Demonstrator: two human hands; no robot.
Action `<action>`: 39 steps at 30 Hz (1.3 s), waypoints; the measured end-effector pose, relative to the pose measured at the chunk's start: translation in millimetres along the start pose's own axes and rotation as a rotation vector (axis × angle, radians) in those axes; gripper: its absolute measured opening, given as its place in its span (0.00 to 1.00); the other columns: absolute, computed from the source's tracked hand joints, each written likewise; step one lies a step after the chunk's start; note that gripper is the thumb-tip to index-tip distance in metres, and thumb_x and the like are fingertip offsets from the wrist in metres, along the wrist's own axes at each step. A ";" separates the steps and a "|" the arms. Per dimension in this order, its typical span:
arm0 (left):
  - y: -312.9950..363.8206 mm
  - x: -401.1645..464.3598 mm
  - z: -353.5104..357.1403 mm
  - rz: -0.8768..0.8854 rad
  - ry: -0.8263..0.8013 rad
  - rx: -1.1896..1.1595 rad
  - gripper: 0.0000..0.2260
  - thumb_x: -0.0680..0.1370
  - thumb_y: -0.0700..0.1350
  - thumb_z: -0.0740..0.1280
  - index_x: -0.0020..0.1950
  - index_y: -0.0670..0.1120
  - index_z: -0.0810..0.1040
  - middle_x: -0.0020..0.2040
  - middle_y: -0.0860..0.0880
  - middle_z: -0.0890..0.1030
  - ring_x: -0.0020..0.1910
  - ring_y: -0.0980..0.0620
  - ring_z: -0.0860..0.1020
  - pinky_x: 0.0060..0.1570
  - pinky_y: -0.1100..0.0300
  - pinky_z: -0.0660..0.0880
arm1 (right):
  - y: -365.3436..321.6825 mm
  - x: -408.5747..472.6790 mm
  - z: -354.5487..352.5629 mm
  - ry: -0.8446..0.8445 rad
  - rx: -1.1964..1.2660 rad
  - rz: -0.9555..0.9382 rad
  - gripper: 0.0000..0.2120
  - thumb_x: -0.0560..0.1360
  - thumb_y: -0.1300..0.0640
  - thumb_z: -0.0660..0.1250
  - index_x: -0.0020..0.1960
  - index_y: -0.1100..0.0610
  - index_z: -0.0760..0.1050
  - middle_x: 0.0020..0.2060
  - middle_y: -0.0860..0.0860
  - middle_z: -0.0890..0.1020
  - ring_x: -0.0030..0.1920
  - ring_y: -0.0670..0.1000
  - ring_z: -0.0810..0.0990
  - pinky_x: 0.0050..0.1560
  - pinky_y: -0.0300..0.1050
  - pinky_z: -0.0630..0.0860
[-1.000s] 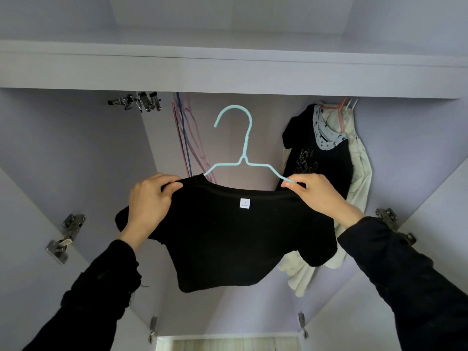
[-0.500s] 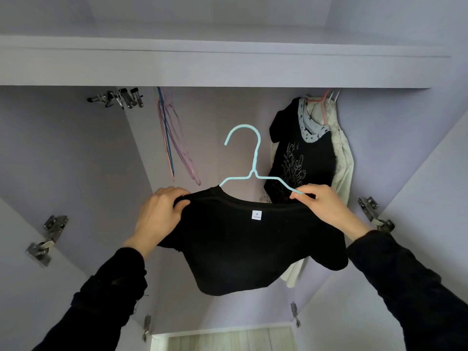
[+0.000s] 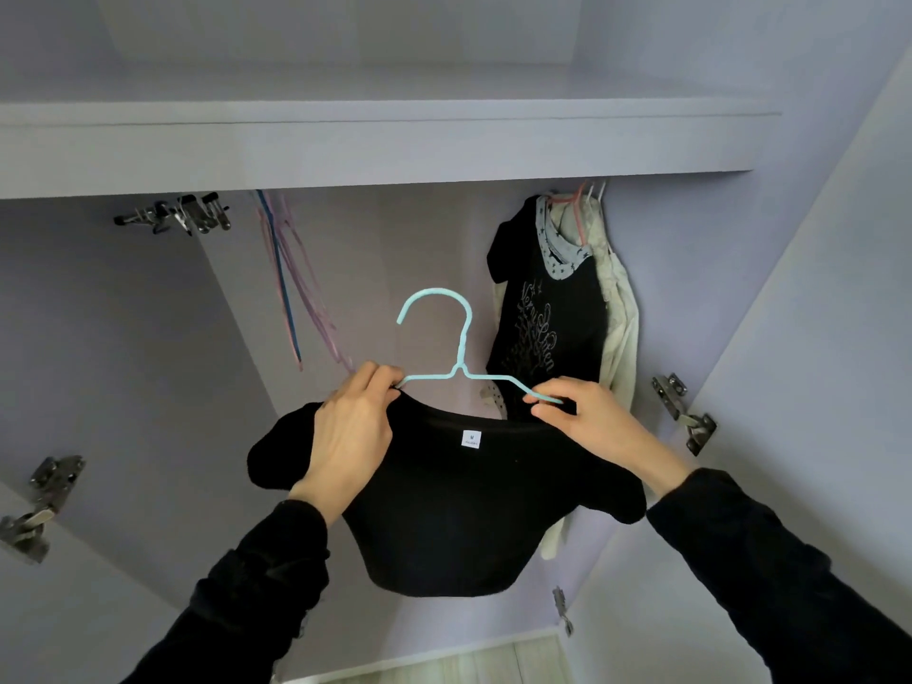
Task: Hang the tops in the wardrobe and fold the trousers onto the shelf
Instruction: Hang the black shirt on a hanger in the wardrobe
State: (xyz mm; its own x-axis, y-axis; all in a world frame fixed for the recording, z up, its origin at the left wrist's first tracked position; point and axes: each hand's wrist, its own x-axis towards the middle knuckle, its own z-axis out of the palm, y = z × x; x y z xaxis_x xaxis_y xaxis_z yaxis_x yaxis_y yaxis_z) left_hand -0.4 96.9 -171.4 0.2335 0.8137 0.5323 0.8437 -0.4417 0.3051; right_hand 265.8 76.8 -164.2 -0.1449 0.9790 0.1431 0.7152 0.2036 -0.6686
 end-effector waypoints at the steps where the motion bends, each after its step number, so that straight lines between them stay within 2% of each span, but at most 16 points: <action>1: 2.1 -0.4 2.2 0.011 0.002 0.001 0.06 0.76 0.34 0.67 0.52 0.42 0.77 0.44 0.46 0.78 0.33 0.47 0.75 0.28 0.60 0.64 | -3.3 0.3 0.9 -0.004 0.031 -0.009 0.10 0.77 0.58 0.66 0.56 0.54 0.80 0.48 0.45 0.80 0.49 0.42 0.77 0.52 0.33 0.71; 6: 14.9 -1.4 13.9 0.072 -0.006 -0.019 0.08 0.73 0.33 0.70 0.50 0.41 0.78 0.42 0.46 0.78 0.31 0.48 0.77 0.25 0.61 0.66 | -21.9 6.0 5.7 0.062 0.123 -0.102 0.10 0.77 0.61 0.65 0.57 0.56 0.80 0.44 0.49 0.80 0.45 0.48 0.78 0.49 0.36 0.74; 8: 18.6 1.0 18.5 0.071 -0.019 -0.041 0.07 0.74 0.34 0.69 0.51 0.41 0.78 0.43 0.46 0.79 0.32 0.48 0.77 0.26 0.60 0.68 | -22.8 9.0 3.1 0.043 0.114 -0.090 0.09 0.77 0.61 0.65 0.55 0.58 0.81 0.44 0.51 0.80 0.42 0.46 0.77 0.47 0.37 0.74; 10: 21.0 4.2 22.7 0.058 -0.033 -0.067 0.06 0.75 0.35 0.67 0.51 0.42 0.78 0.44 0.47 0.79 0.34 0.47 0.78 0.27 0.58 0.72 | -19.0 11.9 0.6 0.013 0.076 -0.053 0.09 0.77 0.61 0.65 0.54 0.60 0.81 0.44 0.52 0.79 0.39 0.43 0.74 0.43 0.33 0.72; 12: 24.7 7.8 27.0 0.060 -0.048 -0.088 0.06 0.77 0.37 0.66 0.53 0.43 0.78 0.46 0.47 0.78 0.39 0.47 0.78 0.29 0.53 0.76 | -13.1 13.9 -2.6 0.044 0.085 -0.004 0.08 0.77 0.61 0.65 0.53 0.60 0.81 0.41 0.47 0.77 0.38 0.41 0.73 0.41 0.30 0.70; 14: 29.0 14.0 26.5 0.100 -0.046 -0.089 0.08 0.77 0.39 0.66 0.56 0.43 0.78 0.50 0.47 0.76 0.45 0.47 0.77 0.32 0.51 0.78 | -6.8 16.5 -6.2 0.108 0.121 0.061 0.08 0.77 0.61 0.65 0.53 0.60 0.81 0.39 0.43 0.74 0.38 0.41 0.73 0.43 0.31 0.69; 17: 37.5 31.0 13.6 0.209 0.040 -0.030 0.15 0.75 0.35 0.67 0.61 0.43 0.74 0.59 0.44 0.74 0.54 0.45 0.73 0.39 0.50 0.78 | 1.6 27.9 -16.8 0.167 0.214 0.221 0.08 0.77 0.61 0.64 0.53 0.60 0.81 0.41 0.47 0.78 0.38 0.44 0.74 0.44 0.33 0.72; 20: 51.3 57.3 -6.4 0.401 0.232 0.087 0.22 0.71 0.30 0.66 0.64 0.42 0.70 0.65 0.41 0.69 0.64 0.41 0.67 0.57 0.46 0.71 | 5.0 55.4 -28.2 0.154 0.360 0.456 0.07 0.78 0.62 0.63 0.52 0.58 0.80 0.51 0.51 0.81 0.37 0.45 0.75 0.46 0.37 0.75; 23: 64.9 86.6 -25.3 0.535 0.333 0.260 0.26 0.72 0.33 0.60 0.70 0.44 0.65 0.71 0.40 0.60 0.71 0.37 0.57 0.69 0.41 0.55 | 6.3 83.7 -38.3 0.187 0.461 0.601 0.09 0.78 0.64 0.61 0.43 0.55 0.77 0.53 0.52 0.81 0.38 0.45 0.75 0.46 0.41 0.73; 26: 65.2 118.0 -36.8 0.520 0.362 0.433 0.35 0.70 0.33 0.65 0.75 0.46 0.57 0.75 0.42 0.54 0.74 0.36 0.50 0.69 0.34 0.43 | 10.8 103.4 -46.5 0.173 0.608 0.634 0.10 0.78 0.66 0.60 0.48 0.58 0.79 0.54 0.54 0.80 0.41 0.46 0.76 0.53 0.45 0.74; 28: 59.0 134.9 -40.0 0.454 0.349 0.496 0.41 0.68 0.32 0.68 0.76 0.47 0.53 0.75 0.42 0.51 0.74 0.36 0.48 0.66 0.31 0.42 | 14.8 114.2 -48.9 0.120 0.762 0.624 0.10 0.78 0.67 0.60 0.54 0.60 0.78 0.56 0.54 0.78 0.45 0.48 0.77 0.54 0.48 0.74; 31: 48.4 148.8 -37.8 0.408 0.329 0.565 0.45 0.66 0.32 0.70 0.77 0.47 0.50 0.76 0.42 0.49 0.75 0.37 0.45 0.64 0.30 0.41 | 20.7 132.1 -50.0 0.084 1.071 0.597 0.11 0.78 0.69 0.59 0.54 0.60 0.77 0.58 0.55 0.75 0.54 0.52 0.75 0.56 0.54 0.74; 33: 44.9 152.0 -35.0 0.414 0.329 0.591 0.48 0.65 0.34 0.71 0.77 0.48 0.47 0.77 0.43 0.46 0.75 0.39 0.40 0.64 0.30 0.39 | 23.2 143.9 -51.0 0.084 1.221 0.563 0.11 0.78 0.70 0.59 0.54 0.60 0.77 0.57 0.55 0.75 0.57 0.53 0.74 0.56 0.56 0.74; 35: 42.1 153.7 -31.2 0.422 0.337 0.599 0.49 0.65 0.34 0.70 0.77 0.49 0.44 0.77 0.44 0.44 0.75 0.40 0.37 0.64 0.31 0.37 | 24.4 157.5 -52.4 0.088 1.302 0.526 0.11 0.78 0.70 0.60 0.54 0.60 0.77 0.55 0.56 0.75 0.59 0.54 0.72 0.53 0.56 0.75; 39: 37.6 155.9 -29.0 0.447 0.369 0.614 0.50 0.64 0.34 0.69 0.77 0.48 0.42 0.76 0.44 0.44 0.75 0.40 0.38 0.64 0.31 0.37 | 17.7 186.1 -59.4 0.124 1.402 0.435 0.13 0.79 0.70 0.58 0.61 0.62 0.72 0.52 0.56 0.74 0.59 0.55 0.71 0.39 0.53 0.82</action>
State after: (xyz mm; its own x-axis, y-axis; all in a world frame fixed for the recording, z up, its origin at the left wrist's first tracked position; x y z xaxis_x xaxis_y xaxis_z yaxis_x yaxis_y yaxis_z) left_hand 53.7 196.1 -54.0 0.5250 0.3885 0.7572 0.8473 -0.3221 -0.4222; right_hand 292.1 262.3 -106.1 0.0131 0.9711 -0.2382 -0.5568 -0.1908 -0.8084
